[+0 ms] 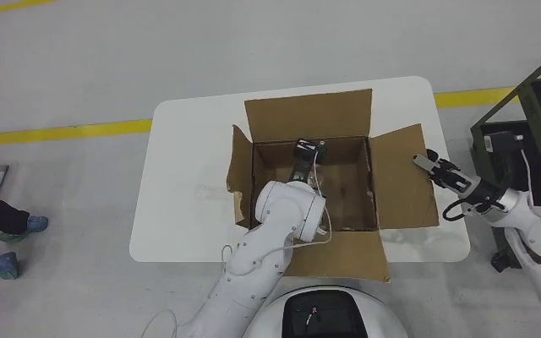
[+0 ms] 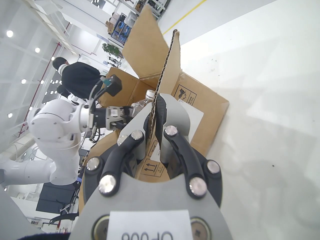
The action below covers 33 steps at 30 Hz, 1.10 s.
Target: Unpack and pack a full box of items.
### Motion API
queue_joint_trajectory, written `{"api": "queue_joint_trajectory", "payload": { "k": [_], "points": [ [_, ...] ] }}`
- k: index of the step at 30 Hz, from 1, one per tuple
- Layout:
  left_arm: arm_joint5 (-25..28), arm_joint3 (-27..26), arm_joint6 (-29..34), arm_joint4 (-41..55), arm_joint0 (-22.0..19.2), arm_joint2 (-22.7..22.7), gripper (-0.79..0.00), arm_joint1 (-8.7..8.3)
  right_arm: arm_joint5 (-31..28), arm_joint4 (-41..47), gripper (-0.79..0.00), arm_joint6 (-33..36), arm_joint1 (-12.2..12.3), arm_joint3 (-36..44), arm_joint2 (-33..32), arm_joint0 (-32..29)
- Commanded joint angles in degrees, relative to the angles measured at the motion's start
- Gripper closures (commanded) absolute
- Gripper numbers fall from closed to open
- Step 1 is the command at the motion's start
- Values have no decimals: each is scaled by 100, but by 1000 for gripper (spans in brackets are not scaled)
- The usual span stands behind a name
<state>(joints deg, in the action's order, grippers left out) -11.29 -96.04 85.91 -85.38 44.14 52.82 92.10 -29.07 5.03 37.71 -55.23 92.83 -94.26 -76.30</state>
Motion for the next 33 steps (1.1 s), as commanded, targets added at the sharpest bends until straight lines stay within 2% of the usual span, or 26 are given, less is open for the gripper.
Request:
{"api": "queue_joint_trajectory", "payload": {
  "k": [1, 7, 11, 12, 13, 14, 15, 19, 25, 33],
  "points": [
    [21, -364, 55, -32, 38, 82, 0, -5, 2, 1, 0, 49, 9, -62, -34, 63],
    [137, -1245, 209, -53, 117, 307, 0, -14, -18, -1, 0, 310, 44, -384, -110, 315],
    [251, -1607, 209, 35, 152, 400, 0, -12, -58, -20, 0, 459, 70, -629, -154, 521],
    [265, -1683, 209, -5, 141, 456, -3, -16, -68, -39, -55, 501, 76, -661, -154, 553],
    [224, -1789, 209, -5, 144, 520, 0, -16, -83, -57, -175, 538, 81, -674, -151, 581],
    [102, -1946, 209, 118, 158, 622, 0, -8, -91, -51, -456, 548, 85, -686, -153, 606],
    [91, -2040, 209, 136, 162, 705, 0, -12, -101, -46, -785, 550, 87, -702, -151, 619],
    [216, -2496, 209, -44, 176, 1001, 0, -44, -249, 23, -785, 364, 90, -717, -228, 628],
    [459, -3229, 209, -366, 315, 1679, 0, -121, -457, -264, -785, -369, 94, -297, -570, 431],
    [1055, -3547, 209, -1106, 825, 2919, 0, -252, -478, -767, -785, -868, 81, 539, -700, 143]
  ]
}}
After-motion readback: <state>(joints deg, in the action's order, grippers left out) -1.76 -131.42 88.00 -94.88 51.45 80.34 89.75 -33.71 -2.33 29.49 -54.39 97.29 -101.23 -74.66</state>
